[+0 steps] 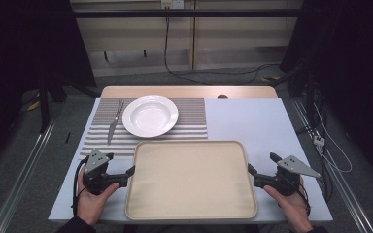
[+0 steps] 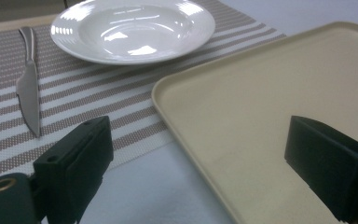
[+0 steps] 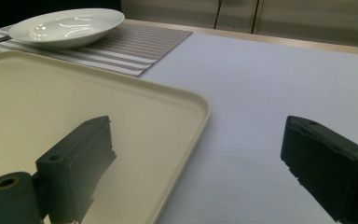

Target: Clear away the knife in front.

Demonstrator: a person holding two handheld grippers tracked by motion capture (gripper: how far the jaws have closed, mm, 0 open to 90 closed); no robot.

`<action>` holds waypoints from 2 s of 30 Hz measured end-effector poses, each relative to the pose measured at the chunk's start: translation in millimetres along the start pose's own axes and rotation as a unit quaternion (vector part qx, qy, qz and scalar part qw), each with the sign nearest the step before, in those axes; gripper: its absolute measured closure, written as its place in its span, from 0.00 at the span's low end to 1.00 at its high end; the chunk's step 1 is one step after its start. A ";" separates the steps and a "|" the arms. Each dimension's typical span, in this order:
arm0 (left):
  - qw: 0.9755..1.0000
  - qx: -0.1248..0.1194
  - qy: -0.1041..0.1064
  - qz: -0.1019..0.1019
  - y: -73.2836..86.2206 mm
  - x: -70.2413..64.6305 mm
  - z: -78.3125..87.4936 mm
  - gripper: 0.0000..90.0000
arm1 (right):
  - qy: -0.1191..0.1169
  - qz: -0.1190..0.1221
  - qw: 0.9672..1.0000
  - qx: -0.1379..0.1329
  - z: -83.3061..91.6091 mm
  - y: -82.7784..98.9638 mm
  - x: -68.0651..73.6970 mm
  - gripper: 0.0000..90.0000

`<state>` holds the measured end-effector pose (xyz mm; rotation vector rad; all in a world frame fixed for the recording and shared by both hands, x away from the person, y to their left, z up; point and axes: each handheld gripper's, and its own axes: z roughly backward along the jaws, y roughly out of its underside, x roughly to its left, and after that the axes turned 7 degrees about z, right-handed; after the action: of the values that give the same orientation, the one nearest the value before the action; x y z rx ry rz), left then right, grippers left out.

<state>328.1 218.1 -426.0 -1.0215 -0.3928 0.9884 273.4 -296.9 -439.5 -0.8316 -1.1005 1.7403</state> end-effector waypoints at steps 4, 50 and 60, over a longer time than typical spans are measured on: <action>1.000 0.013 0.000 0.005 -0.7 0.1 -0.9 0.09 | -0.002 -0.004 1.000 0.001 -0.4 0.3 -0.9 0.10; 0.999 0.034 -0.037 -0.008 -53.9 44.0 -11.1 0.09 | -0.010 0.006 1.000 0.013 -6.1 -1.1 3.4 0.10; 0.997 0.038 -0.064 0.008 -72.3 64.2 -27.2 0.13 | -0.014 0.008 1.000 0.016 -6.7 -0.8 3.6 0.10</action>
<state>416.9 245.7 -388.0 -0.8963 -0.4488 1.0791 278.0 -291.2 -441.6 -0.7990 -1.0845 1.7831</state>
